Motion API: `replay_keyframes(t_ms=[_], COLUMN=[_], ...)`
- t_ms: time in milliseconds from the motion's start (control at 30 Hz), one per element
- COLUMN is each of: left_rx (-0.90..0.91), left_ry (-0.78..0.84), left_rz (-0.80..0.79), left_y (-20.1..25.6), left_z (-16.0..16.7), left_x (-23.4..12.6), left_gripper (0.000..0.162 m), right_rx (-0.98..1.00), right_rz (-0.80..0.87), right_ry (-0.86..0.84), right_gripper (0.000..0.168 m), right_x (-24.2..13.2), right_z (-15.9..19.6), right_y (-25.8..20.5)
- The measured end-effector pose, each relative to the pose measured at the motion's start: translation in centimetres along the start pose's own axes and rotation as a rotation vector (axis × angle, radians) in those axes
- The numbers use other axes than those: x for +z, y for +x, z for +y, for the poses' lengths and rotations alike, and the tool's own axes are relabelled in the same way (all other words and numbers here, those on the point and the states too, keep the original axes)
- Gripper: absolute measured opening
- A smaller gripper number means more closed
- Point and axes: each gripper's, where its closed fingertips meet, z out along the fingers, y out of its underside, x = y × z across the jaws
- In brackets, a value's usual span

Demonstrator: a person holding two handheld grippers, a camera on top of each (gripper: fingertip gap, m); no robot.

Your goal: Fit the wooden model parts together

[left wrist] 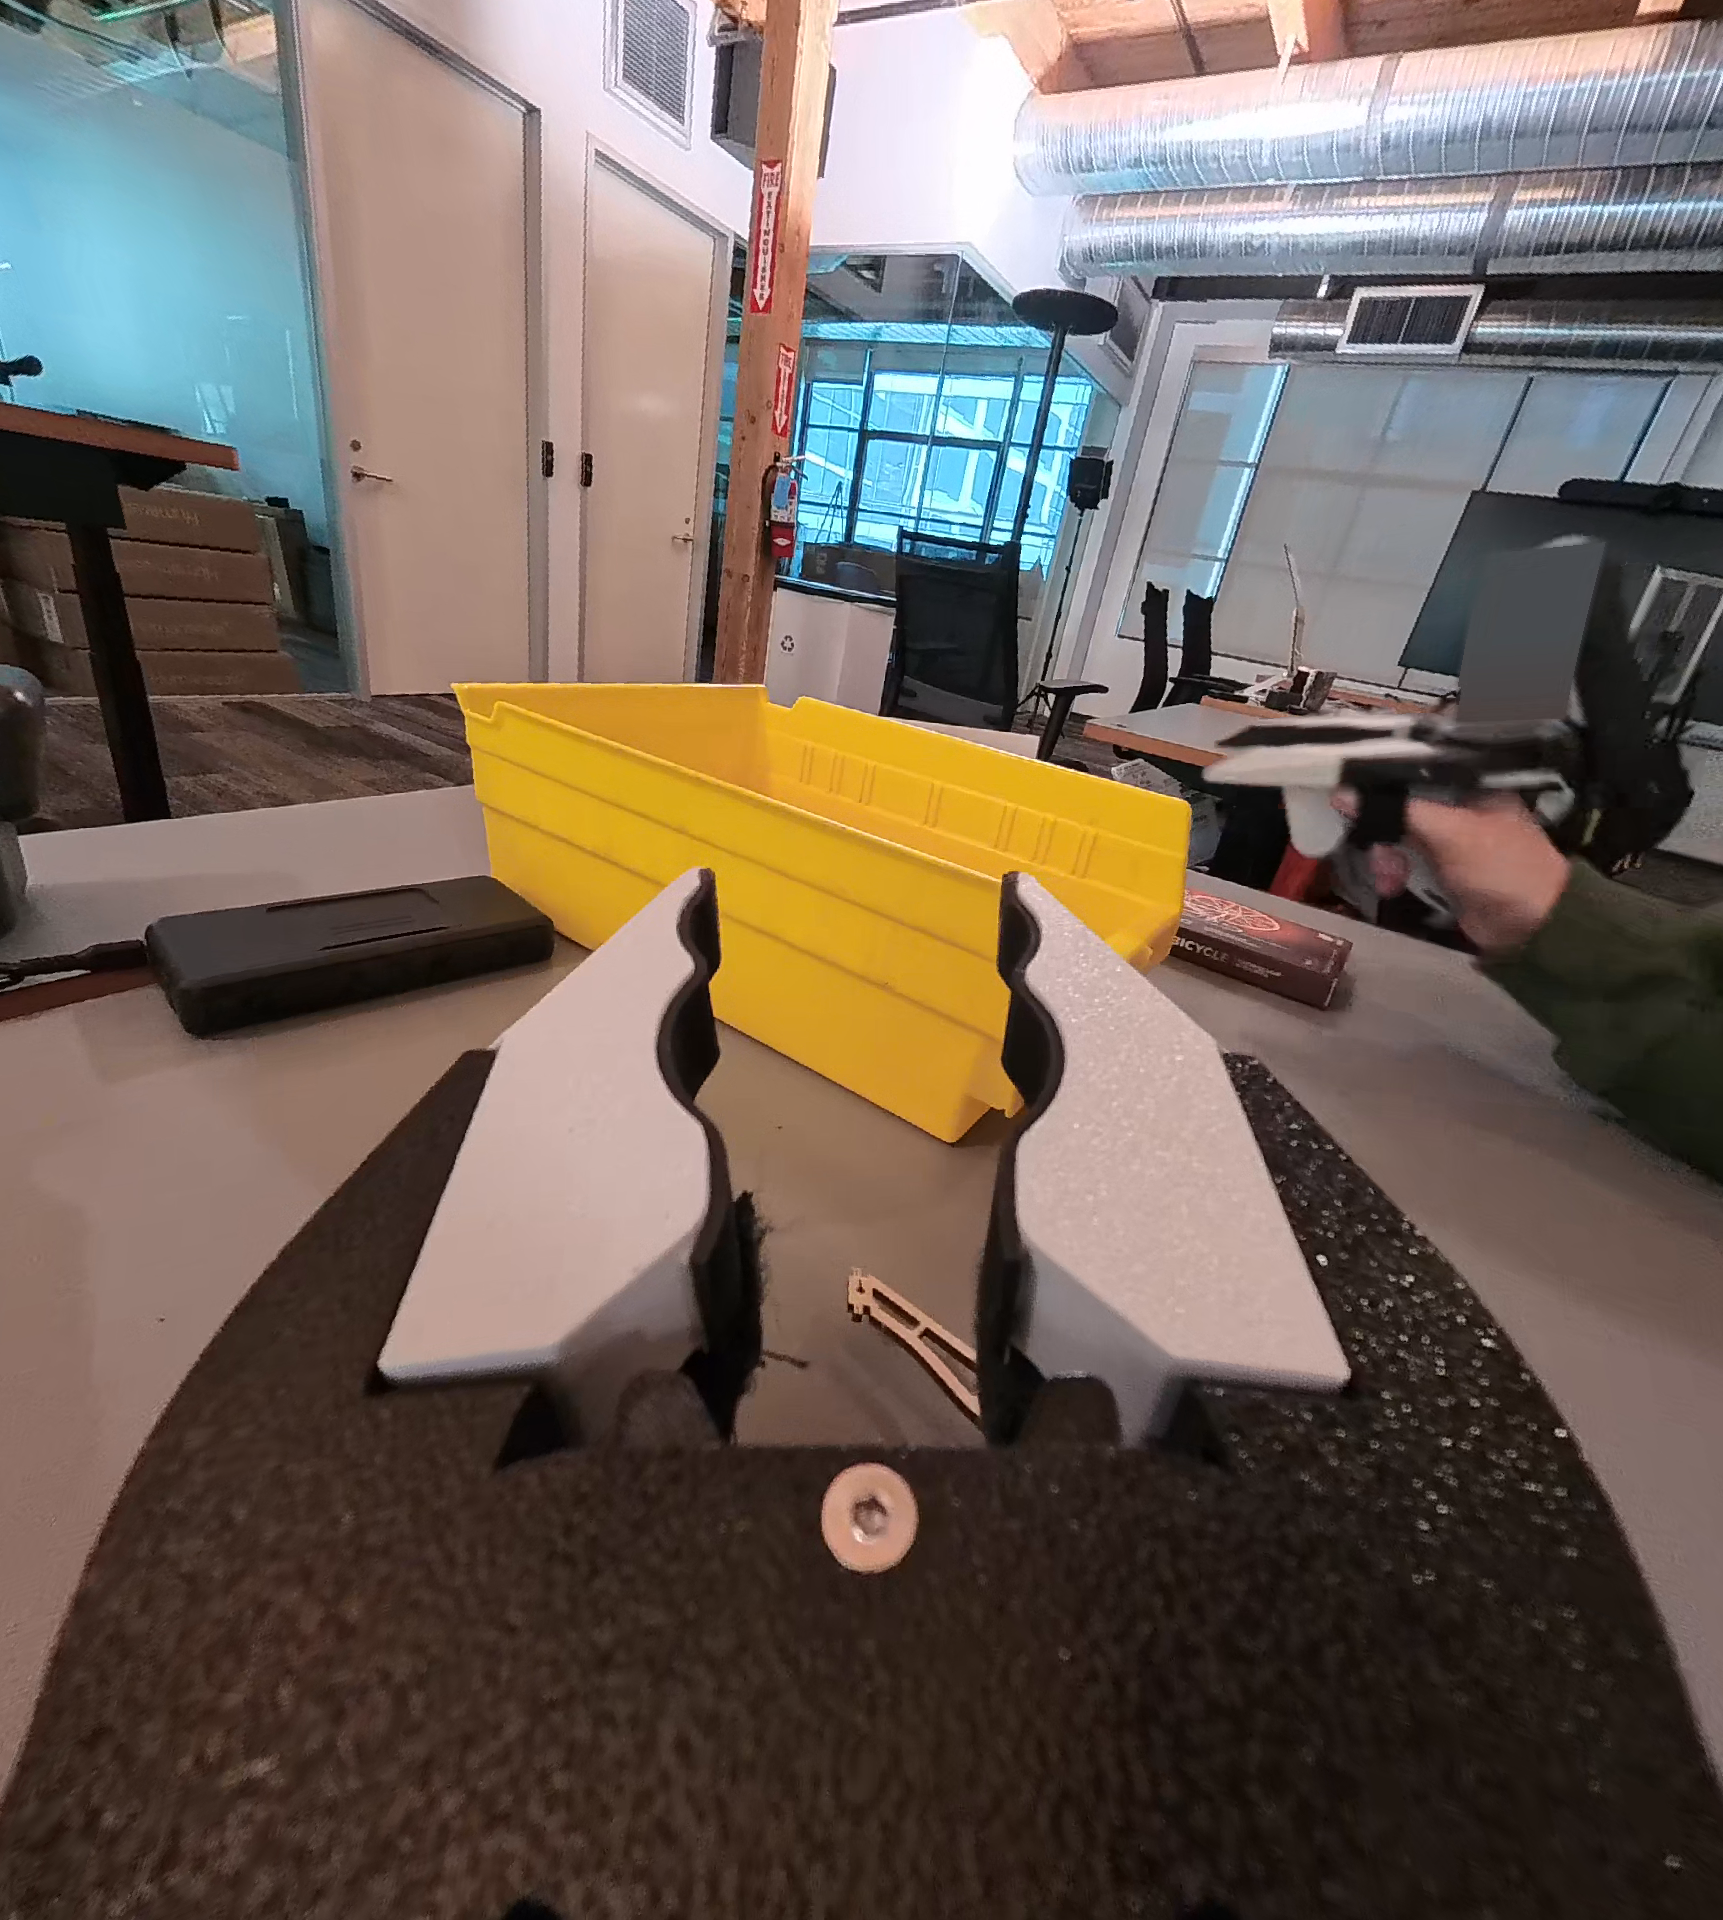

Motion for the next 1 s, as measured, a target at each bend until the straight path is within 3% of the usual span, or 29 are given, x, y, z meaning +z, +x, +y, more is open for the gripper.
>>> replay_keyframes(t_ms=[67, 167, 267, 467, 600, 700, 833, 900, 1000], left_rx=[-0.002, -0.017, -0.017, -0.010, -0.015, -0.008, 0.011, 0.035, 0.101], left_ry=[-0.007, -0.005, -0.007, -0.016, -0.007, -0.001, 0.018, 0.028, 0.065], left_rz=[-0.001, -0.006, -0.012, -0.012, -0.017, -0.020, -0.027, -0.044, -0.079], left_y=[-0.1, -0.4, -0.5, -0.6, -0.7, -0.7, -0.6, -0.8, -1.9], left_z=[0.2, 0.2, 0.2, 0.4, 0.2, 0.1, -0.4, -0.8, -2.2], left_x=[0.1, 0.1, 0.1, 0.3, 0.2, 0.2, 0.0, -0.5, -2.3], left_gripper=[0.052, 0.052, 0.053, 0.053, 0.053, 0.053, 0.053, 0.053, 0.057], right_rx=[0.009, 0.176, 0.275, 0.349, 0.008, -0.402, -0.898, -1.039, -1.091], right_rz=[-0.022, -0.122, -0.172, -0.295, -0.162, -0.058, 0.048, 0.056, -0.016], right_ry=[-0.056, -0.175, -0.272, -0.321, -0.104, 0.030, 0.183, 0.255, 0.353], right_gripper=[0.073, 0.086, 0.082, 0.035, 0.000, 0.000, 0.000, 0.000, 0.000], right_x=[3.2, 8.9, 13.0, 15.3, 11.9, 6.7, -0.8, -3.9, -7.1], right_z=[-0.8, 0.3, 2.1, 2.6, -2.5, -6.9, -11.6, -12.7, -12.8], right_y=[3.1, 6.3, 7.9, 6.3, 5.6, 1.8, -7.0, -11.9, -18.7])
